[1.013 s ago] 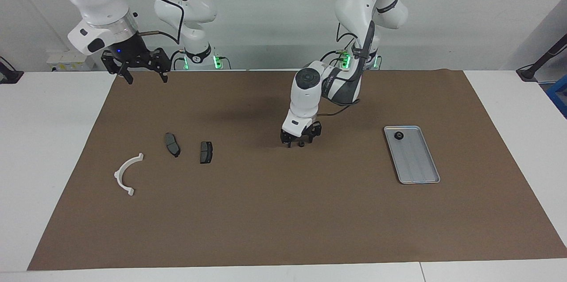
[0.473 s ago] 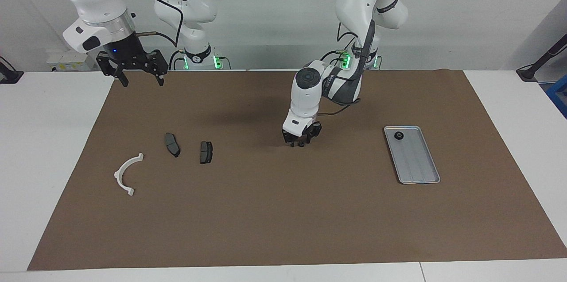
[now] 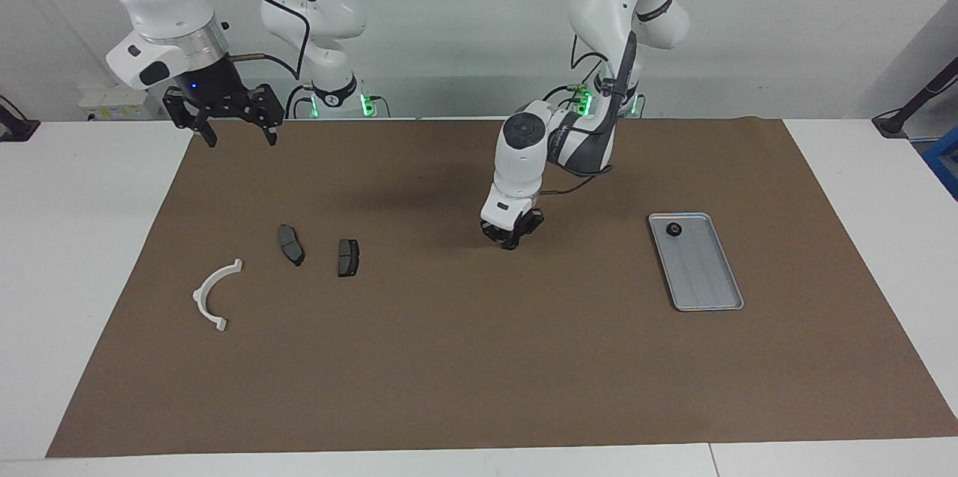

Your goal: Pick bearing gear from pile to tray

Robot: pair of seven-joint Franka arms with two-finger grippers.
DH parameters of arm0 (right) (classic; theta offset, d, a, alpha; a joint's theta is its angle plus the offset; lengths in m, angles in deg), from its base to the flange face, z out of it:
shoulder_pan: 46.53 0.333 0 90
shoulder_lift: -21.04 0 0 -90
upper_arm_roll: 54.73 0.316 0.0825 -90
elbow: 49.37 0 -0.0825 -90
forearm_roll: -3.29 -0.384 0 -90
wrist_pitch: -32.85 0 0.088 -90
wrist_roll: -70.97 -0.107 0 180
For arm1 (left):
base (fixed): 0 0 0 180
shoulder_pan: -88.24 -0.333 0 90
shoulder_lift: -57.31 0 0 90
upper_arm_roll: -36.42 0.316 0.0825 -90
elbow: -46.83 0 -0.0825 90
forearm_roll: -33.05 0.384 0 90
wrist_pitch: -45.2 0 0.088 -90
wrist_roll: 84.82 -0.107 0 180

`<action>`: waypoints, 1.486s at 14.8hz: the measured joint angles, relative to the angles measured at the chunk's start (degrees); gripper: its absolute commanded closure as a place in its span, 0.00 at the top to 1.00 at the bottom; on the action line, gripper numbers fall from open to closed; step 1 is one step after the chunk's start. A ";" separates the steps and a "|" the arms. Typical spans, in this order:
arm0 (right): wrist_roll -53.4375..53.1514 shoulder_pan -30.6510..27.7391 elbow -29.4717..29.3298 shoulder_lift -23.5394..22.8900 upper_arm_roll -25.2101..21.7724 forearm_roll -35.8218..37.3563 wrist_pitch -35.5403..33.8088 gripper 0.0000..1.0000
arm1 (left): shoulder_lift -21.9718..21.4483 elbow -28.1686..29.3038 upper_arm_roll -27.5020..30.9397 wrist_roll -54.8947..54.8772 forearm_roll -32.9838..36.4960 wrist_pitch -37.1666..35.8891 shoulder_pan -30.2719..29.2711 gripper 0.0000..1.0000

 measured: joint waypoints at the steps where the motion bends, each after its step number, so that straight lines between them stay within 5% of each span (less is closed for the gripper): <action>1: 0.00 0.00 -0.02 0.02 0.00 0.00 0.00 1.00 | -0.11 -0.54 0.32 -0.42 0.53 -0.20 -0.70 0.00; 4: 0.00 0.00 -0.03 0.02 0.00 0.00 0.00 1.00 | -1.95 -3.05 0.80 -4.44 2.42 -2.89 -6.31 0.00; 12: 0.00 -0.10 -0.03 0.02 -0.01 0.00 0.00 1.00 | -16.00 -7.65 1.31 -36.14 2.56 -19.87 -32.57 0.00; 16: 0.00 -0.34 -0.05 0.02 -0.02 0.00 0.00 1.00 | -15.18 -6.71 1.16 -41.85 2.54 -18.55 -37.25 0.00; 22: 0.00 -0.37 -0.06 0.02 -0.01 0.00 0.00 1.00 | -13.45 4.37 0.16 -41.97 2.54 -4.34 -37.26 0.00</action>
